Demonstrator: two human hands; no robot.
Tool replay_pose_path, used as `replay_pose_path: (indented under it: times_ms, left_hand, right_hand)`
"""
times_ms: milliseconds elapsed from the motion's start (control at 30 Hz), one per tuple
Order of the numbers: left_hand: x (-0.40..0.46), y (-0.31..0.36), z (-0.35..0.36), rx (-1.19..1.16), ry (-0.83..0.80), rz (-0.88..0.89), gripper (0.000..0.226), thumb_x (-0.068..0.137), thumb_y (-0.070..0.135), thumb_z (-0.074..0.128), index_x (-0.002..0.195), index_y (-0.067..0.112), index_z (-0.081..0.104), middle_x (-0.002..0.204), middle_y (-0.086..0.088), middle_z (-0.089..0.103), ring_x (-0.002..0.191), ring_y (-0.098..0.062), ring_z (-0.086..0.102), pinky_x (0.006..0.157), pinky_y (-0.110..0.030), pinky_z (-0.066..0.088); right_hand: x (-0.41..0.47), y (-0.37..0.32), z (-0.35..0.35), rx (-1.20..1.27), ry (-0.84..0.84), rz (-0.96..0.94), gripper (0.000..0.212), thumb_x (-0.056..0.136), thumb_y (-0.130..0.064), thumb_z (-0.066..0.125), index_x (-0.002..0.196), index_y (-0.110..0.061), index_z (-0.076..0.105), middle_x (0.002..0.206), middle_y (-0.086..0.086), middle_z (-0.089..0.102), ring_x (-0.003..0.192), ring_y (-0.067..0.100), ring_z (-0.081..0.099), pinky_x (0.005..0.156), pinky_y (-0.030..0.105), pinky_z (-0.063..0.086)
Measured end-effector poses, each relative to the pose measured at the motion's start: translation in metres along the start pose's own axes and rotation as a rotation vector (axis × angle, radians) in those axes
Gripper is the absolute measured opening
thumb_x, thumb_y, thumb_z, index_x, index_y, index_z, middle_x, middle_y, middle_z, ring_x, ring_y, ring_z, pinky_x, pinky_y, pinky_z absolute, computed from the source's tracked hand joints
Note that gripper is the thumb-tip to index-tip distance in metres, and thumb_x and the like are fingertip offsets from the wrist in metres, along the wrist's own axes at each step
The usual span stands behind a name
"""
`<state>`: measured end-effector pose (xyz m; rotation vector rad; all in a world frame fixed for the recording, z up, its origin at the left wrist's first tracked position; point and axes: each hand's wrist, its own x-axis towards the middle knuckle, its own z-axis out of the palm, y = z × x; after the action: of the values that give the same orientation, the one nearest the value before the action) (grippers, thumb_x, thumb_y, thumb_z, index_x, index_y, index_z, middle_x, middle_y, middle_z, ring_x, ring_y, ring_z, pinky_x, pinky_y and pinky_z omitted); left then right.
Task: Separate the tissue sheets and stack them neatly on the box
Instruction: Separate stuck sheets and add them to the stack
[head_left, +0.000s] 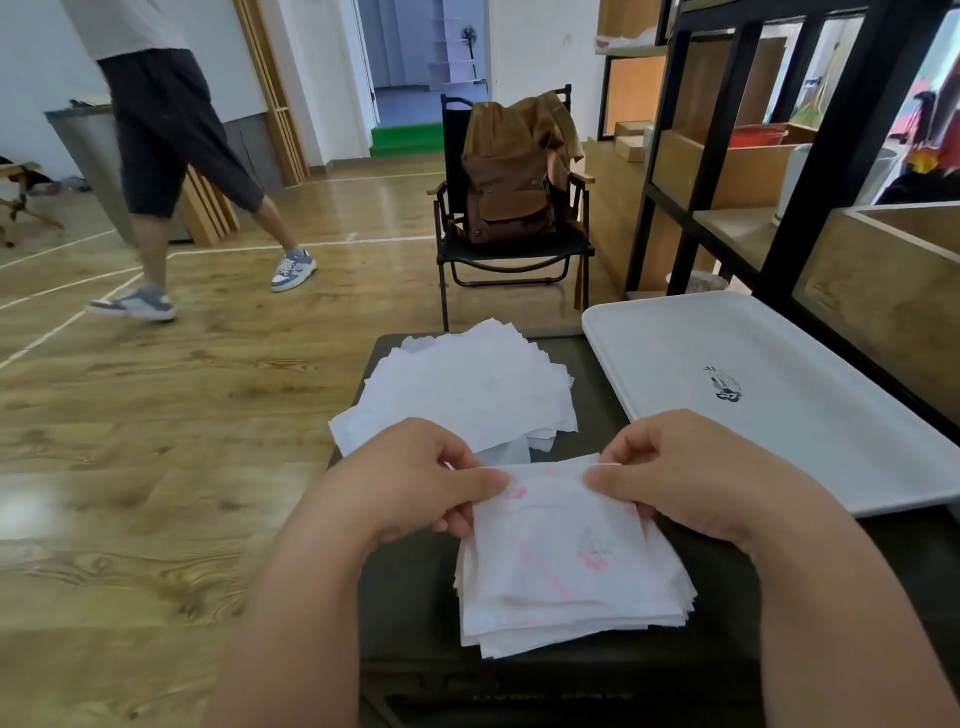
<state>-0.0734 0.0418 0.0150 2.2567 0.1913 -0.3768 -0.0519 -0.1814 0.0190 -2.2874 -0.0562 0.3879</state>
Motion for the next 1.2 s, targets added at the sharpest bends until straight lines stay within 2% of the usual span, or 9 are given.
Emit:
replay_pose_path:
  times_ms: [233, 333, 400, 467, 533, 633, 733, 1000, 1200]
  left_hand:
    - [0.008, -0.006, 0.002, 0.127, 0.096, -0.037, 0.034, 0.072, 0.054, 0.079, 0.071, 0.022, 0.068, 0.062, 0.011, 0.070, 0.052, 0.001, 0.060, 0.060, -0.022, 0.051]
    - [0.012, -0.006, -0.001, -0.090, 0.397, 0.038, 0.028, 0.078, 0.053, 0.074, 0.071, 0.027, 0.065, 0.061, 0.013, 0.067, 0.049, 0.003, 0.058, 0.047, -0.016, 0.040]
    - [0.018, -0.009, -0.004, -0.265, 0.610, 0.104, 0.022, 0.083, 0.046, 0.070, 0.072, 0.029, 0.064, 0.065, 0.011, 0.068, 0.057, -0.002, 0.063, 0.055, -0.026, 0.044]
    - [0.027, -0.017, -0.001, -0.182, 0.681, 0.142, 0.012, 0.087, 0.036, 0.068, 0.077, 0.031, 0.064, 0.067, 0.013, 0.067, 0.066, -0.004, 0.064, 0.059, -0.026, 0.044]
    - [0.035, -0.024, 0.006, -0.021, 0.589, 0.163, 0.008, 0.088, 0.029, 0.067, 0.094, 0.034, 0.065, 0.081, 0.018, 0.067, 0.081, 0.003, 0.062, 0.067, -0.020, 0.044]
    - [0.047, -0.033, 0.018, 0.158, 0.348, 0.138, 0.047, 0.087, 0.029, 0.069, 0.131, 0.033, 0.055, 0.128, 0.017, 0.056, 0.118, -0.005, 0.051, 0.096, -0.021, 0.040]
    - [0.053, -0.033, 0.020, 0.256, 0.320, 0.138, 0.058, 0.088, 0.027, 0.068, 0.142, 0.029, 0.048, 0.146, 0.010, 0.047, 0.136, -0.012, 0.040, 0.112, -0.026, 0.030]
    - [0.057, -0.032, 0.024, 0.395, 0.421, 0.192, 0.032, 0.095, 0.025, 0.056, 0.126, 0.024, 0.065, 0.124, 0.006, 0.066, 0.114, -0.014, 0.057, 0.091, -0.020, 0.038]
    - [0.056, -0.030, 0.024, 0.365, 0.541, 0.226, 0.016, 0.092, 0.025, 0.057, 0.086, 0.029, 0.071, 0.081, 0.015, 0.066, 0.079, -0.006, 0.059, 0.061, -0.014, 0.033]
  right_hand:
    - [0.005, -0.003, 0.007, -0.113, 0.037, 0.032, 0.014, 0.082, -0.032, 0.073, 0.077, -0.022, 0.065, 0.057, -0.011, 0.062, 0.070, 0.008, 0.060, 0.061, 0.022, 0.045]
    - [0.002, -0.006, 0.005, -0.097, 0.161, -0.027, 0.019, 0.077, -0.032, 0.078, 0.078, -0.026, 0.061, 0.070, -0.009, 0.060, 0.068, 0.006, 0.055, 0.056, 0.022, 0.038]
    - [0.000, -0.009, 0.003, -0.046, 0.294, -0.088, 0.019, 0.077, -0.034, 0.078, 0.077, -0.029, 0.060, 0.072, -0.009, 0.057, 0.066, 0.005, 0.053, 0.054, 0.022, 0.034]
    - [0.000, -0.013, 0.001, -0.010, 0.401, -0.146, 0.016, 0.079, -0.037, 0.075, 0.075, -0.031, 0.060, 0.070, -0.009, 0.057, 0.065, 0.006, 0.053, 0.053, 0.021, 0.034]
    - [0.000, -0.015, 0.002, 0.040, 0.442, -0.191, 0.015, 0.081, -0.038, 0.073, 0.073, -0.031, 0.062, 0.065, -0.009, 0.058, 0.064, 0.005, 0.055, 0.053, 0.021, 0.034]
    - [0.000, -0.016, 0.006, 0.097, 0.427, -0.222, 0.014, 0.083, -0.037, 0.071, 0.072, -0.031, 0.064, 0.064, -0.009, 0.061, 0.066, -0.007, 0.054, 0.053, 0.020, 0.037]
    - [0.001, -0.016, 0.009, 0.125, 0.396, -0.224, 0.012, 0.083, -0.037, 0.070, 0.074, -0.031, 0.065, 0.068, -0.011, 0.063, 0.064, -0.008, 0.054, 0.051, 0.017, 0.038]
    - [0.004, -0.014, 0.010, 0.130, 0.389, -0.222, 0.012, 0.084, -0.041, 0.068, 0.074, -0.033, 0.065, 0.073, -0.014, 0.064, 0.071, -0.010, 0.055, 0.052, 0.017, 0.036]
    - [0.008, -0.012, 0.012, 0.127, 0.391, -0.233, 0.014, 0.085, -0.041, 0.066, 0.074, -0.033, 0.065, 0.072, -0.016, 0.064, 0.074, -0.013, 0.054, 0.045, 0.010, 0.036]
